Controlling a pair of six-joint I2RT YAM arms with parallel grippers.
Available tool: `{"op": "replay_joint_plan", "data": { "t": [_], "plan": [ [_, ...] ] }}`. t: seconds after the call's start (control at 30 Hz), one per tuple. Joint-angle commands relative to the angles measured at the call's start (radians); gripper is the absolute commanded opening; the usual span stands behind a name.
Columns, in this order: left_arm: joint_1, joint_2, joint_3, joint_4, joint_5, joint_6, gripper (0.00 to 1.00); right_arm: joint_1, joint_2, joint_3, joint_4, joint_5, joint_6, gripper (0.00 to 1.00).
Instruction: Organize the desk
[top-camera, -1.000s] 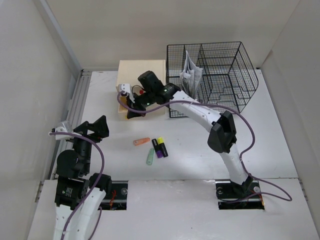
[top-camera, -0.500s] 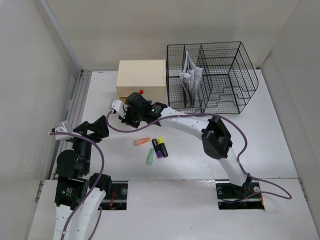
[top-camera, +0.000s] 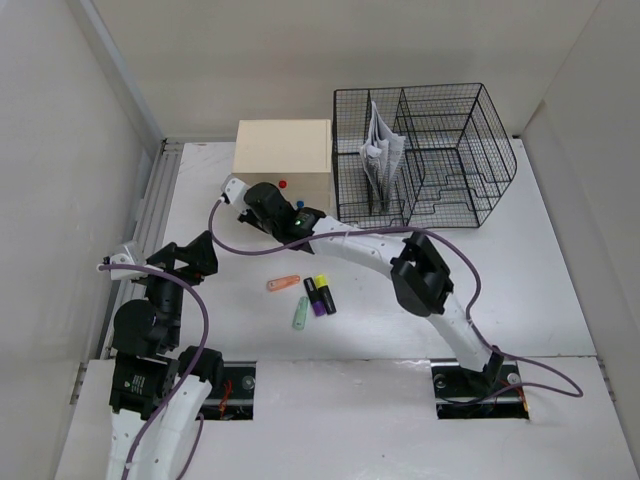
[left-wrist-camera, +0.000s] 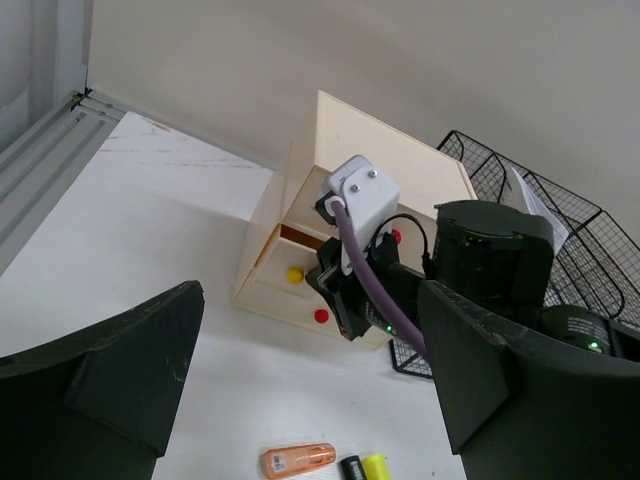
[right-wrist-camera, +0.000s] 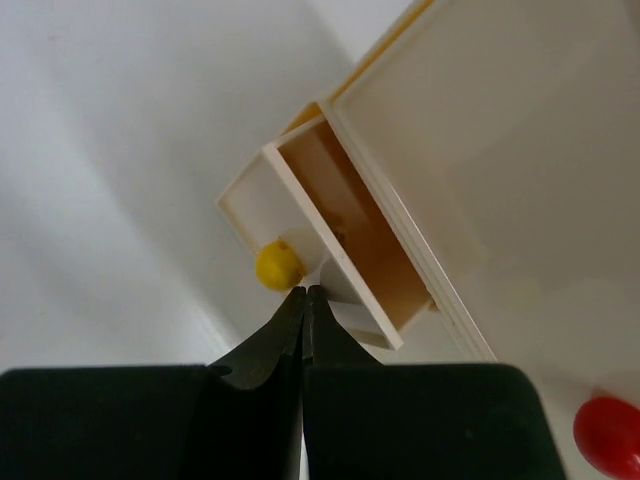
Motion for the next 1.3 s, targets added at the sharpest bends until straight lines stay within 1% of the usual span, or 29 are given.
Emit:
{"op": "replay_joint_plan", "data": {
  "t": [0.0, 0.1, 0.2, 0.33, 0.4, 0.43, 0.47, 0.5, 0.53, 0.57, 0.6, 0.63, 0.67, 0.73, 0.77, 0.8, 0.83, 0.9, 0.93, 0.97, 1.0, 1.03, 1.07, 1.1, 1.13, 1.17, 1.2, 1.27],
  "plan": [
    [-0.005, 0.001, 0.018, 0.030, -0.001, 0.009, 0.86, 0.002, 0.033, 0.056, 0.065, 0.108, -0.013, 0.00],
    [-0.005, 0.001, 0.018, 0.030, -0.001, 0.009, 0.86, -0.007, 0.057, 0.077, 0.075, 0.160, -0.022, 0.00],
    [-0.005, 0.001, 0.018, 0.030, -0.001, 0.009, 0.86, -0.007, 0.082, 0.114, 0.090, 0.258, -0.022, 0.00],
    [-0.005, 0.001, 0.018, 0.030, -0.001, 0.009, 0.86, -0.016, 0.058, 0.100, 0.099, 0.258, -0.022, 0.00],
    [-0.005, 0.001, 0.018, 0.030, -0.001, 0.009, 0.86, -0.016, 0.029, 0.081, 0.099, 0.199, -0.022, 0.00],
    [-0.005, 0.001, 0.018, 0.030, -0.001, 0.000, 0.80, -0.016, 0.006, 0.038, 0.085, 0.162, -0.022, 0.00],
    [-0.005, 0.001, 0.018, 0.030, -0.001, 0.000, 0.73, -0.016, -0.055, 0.009, 0.085, 0.070, -0.001, 0.00],
    [-0.005, 0.011, 0.027, 0.030, -0.010, 0.000, 0.59, -0.016, -0.088, -0.015, 0.061, -0.022, -0.001, 0.00],
    [-0.005, 0.011, 0.028, 0.030, -0.020, -0.014, 0.43, -0.016, -0.115, -0.015, -0.056, -0.129, -0.001, 0.00],
    [-0.005, 0.011, 0.028, 0.042, -0.020, -0.028, 0.14, -0.025, -0.164, -0.015, -0.121, -0.220, -0.001, 0.00],
    [-0.005, 0.002, 0.028, 0.062, -0.020, -0.063, 0.04, -0.026, -0.189, -0.015, -0.183, -0.424, -0.025, 0.00],
    [-0.005, 0.002, 0.028, 0.077, -0.020, -0.083, 0.00, -0.048, -0.215, -0.033, -0.297, -0.541, -0.060, 0.00],
    [-0.005, 0.002, 0.028, 0.093, -0.020, -0.108, 0.00, -0.049, -0.246, -0.085, -0.341, -0.643, -0.133, 0.00],
    [-0.005, 0.013, 0.018, 0.131, 0.002, -0.157, 0.00, -0.079, -0.373, -0.184, -0.376, -0.832, -0.198, 0.00],
    [-0.005, 0.024, -0.006, 0.148, 0.015, -0.196, 0.00, -0.079, -0.421, -0.235, -0.401, -0.863, -0.240, 0.00],
    [-0.005, 0.039, -0.020, 0.178, 0.053, -0.221, 0.00, -0.091, -0.512, -0.322, -0.401, -0.872, -0.295, 0.00],
    [-0.005, 0.076, -0.037, 0.201, 0.086, -0.244, 0.00, -0.114, -0.553, -0.352, -0.401, -0.860, -0.307, 0.00],
    [-0.005, 0.122, -0.111, 0.258, 0.158, -0.313, 0.00, -0.154, -0.626, -0.401, -0.401, -0.848, -0.307, 0.05],
    [-0.005, 0.146, -0.139, 0.334, 0.237, -0.332, 0.00, -0.185, -0.689, -0.412, -0.401, -0.863, -0.307, 0.27],
    [-0.005, 0.201, -0.170, 0.384, 0.285, -0.347, 0.00, -0.250, -0.720, -0.421, -0.392, -0.901, -0.297, 0.47],
    [-0.005, 0.231, -0.222, 0.428, 0.323, -0.364, 0.00, -0.286, -0.749, -0.421, -0.369, -0.921, -0.286, 0.55],
    [-0.005, 0.258, -0.245, 0.520, 0.391, -0.393, 0.06, -0.323, -0.805, -0.450, -0.348, -0.943, -0.248, 0.67],
    [-0.005, 0.327, -0.265, 0.560, 0.423, -0.402, 0.18, -0.360, -0.829, -0.460, -0.325, -0.972, -0.223, 0.68],
    [-0.005, 0.362, -0.278, 0.589, 0.448, -0.413, 0.32, -0.427, -0.849, -0.460, -0.295, -0.998, -0.206, 0.68],
    [-0.005, 0.398, -0.288, 0.622, 0.466, -0.413, 0.59, -0.464, -0.866, -0.472, -0.280, -1.027, -0.168, 0.68],
    [-0.005, 0.434, -0.302, 0.681, 0.498, -0.422, 0.66, -0.496, -0.890, -0.483, -0.263, -1.052, -0.142, 0.68],
    [-0.005, 0.500, -0.302, 0.711, 0.499, -0.422, 0.72, -0.560, -0.900, -0.483, -0.246, -1.107, -0.117, 0.67],
    [-0.005, 0.553, -0.342, 0.803, 0.509, -0.441, 0.81, -0.617, -0.922, -0.510, -0.200, -1.180, -0.059, 0.65]
  ]
}}
